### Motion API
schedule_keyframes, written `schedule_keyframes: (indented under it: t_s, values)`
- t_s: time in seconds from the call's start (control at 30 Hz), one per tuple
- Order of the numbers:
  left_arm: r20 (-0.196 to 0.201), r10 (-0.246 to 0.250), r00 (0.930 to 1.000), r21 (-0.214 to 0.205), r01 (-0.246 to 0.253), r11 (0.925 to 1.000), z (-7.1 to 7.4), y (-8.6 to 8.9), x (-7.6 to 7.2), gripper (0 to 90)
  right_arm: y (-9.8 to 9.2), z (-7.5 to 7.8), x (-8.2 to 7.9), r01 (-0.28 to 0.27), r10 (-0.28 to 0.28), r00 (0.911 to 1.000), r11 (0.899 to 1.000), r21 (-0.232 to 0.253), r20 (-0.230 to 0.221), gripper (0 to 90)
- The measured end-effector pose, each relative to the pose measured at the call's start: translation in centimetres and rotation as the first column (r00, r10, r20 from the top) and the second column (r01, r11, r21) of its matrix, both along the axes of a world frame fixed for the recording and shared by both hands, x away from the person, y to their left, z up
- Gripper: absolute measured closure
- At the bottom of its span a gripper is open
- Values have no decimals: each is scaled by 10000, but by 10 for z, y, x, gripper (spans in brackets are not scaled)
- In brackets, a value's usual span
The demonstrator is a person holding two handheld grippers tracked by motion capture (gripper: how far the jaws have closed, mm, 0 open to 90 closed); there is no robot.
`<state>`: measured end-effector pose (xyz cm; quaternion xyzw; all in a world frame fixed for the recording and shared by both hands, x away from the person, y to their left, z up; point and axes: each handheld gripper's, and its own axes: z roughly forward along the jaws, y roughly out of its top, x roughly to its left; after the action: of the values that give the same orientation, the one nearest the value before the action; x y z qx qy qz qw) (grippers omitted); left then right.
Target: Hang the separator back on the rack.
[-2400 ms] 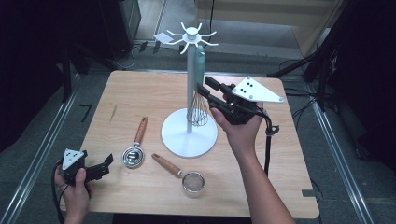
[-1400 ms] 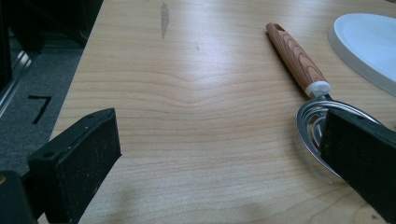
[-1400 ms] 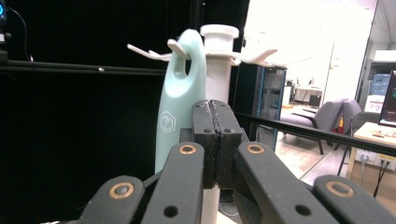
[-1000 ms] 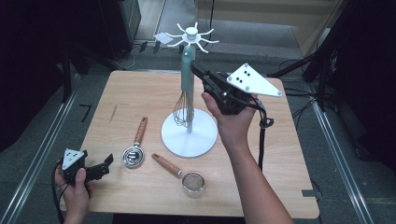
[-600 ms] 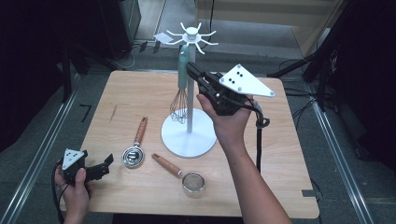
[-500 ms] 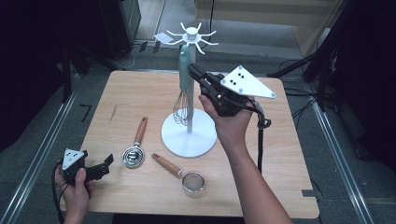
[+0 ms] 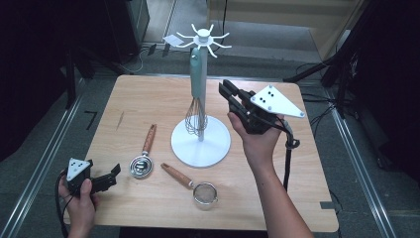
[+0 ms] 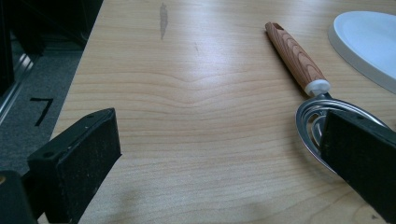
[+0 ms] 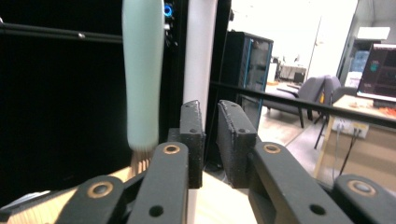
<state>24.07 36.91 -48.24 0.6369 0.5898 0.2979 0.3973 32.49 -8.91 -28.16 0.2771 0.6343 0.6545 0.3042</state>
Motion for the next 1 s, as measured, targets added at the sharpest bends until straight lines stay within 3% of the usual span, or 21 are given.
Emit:
schedule_keyframes:
  t_s: [0.1, 0.33, 0.47, 0.6, 0.63, 0.67, 0.7, 0.73, 0.87, 0.9, 1.0]
  values:
    - [9, 10, 10000, -10, -10, 10000, 0, 0, 0, 0, -3, -7, -2, 52, -53, 9998, 10000, -62, -172, 786]
    - [34, 33, 10000, 17, -33, 10000, 0, -1, 0, 0, -19, -51, -7, 270, -320, 9942, 9984, -499, -1025, 703]
    - [16, 211, 9998, 316, -211, 9993, 0, -2, -1, 0, -22, -66, -9, 276, -352, 9904, 9979, -583, -1337, 673]
    - [-69, 528, 9986, 694, -522, 9962, 0, -4, 0, 0, -22, -90, -18, 262, -437, 9798, 9955, -915, -1950, 607]
    - [-69, 528, 9986, 694, -522, 9962, 0, -4, 0, 0, -22, -90, -18, 262, -437, 9798, 9955, -915, -1950, 607]
    - [-124, 454, 9989, 635, -445, 9970, 1, -4, 0, 0, -22, -103, -24, 248, -478, 9747, 9940, -1068, -2183, 590]
    - [-127, 442, 9989, 626, -434, 9971, 1, -3, 0, 0, -22, -103, -24, 248, -478, 9747, 9940, -1068, -2183, 590]
    - [-161, 545, 9984, 754, -531, 9957, 1, -4, 0, 0, -22, -115, -30, 256, -527, 9690, 9931, -1142, -2415, 579]
    - [-166, 802, 9966, 906, -784, 9928, 2, -5, 0, 0, -25, -136, -40, 171, -472, 9544, 9945, -1038, -2948, 559]
    - [-166, 802, 9966, 906, -784, 9928, 2, -5, 0, 0, -25, -136, -40, 171, -472, 9544, 9945, -1038, -2948, 559]
    - [-113, 1563, 9876, 1119, -1541, 9817, 3, -6, 0, 65, -29, -151, -47, 118, -448, 9407, 9950, -995, -3363, 557]
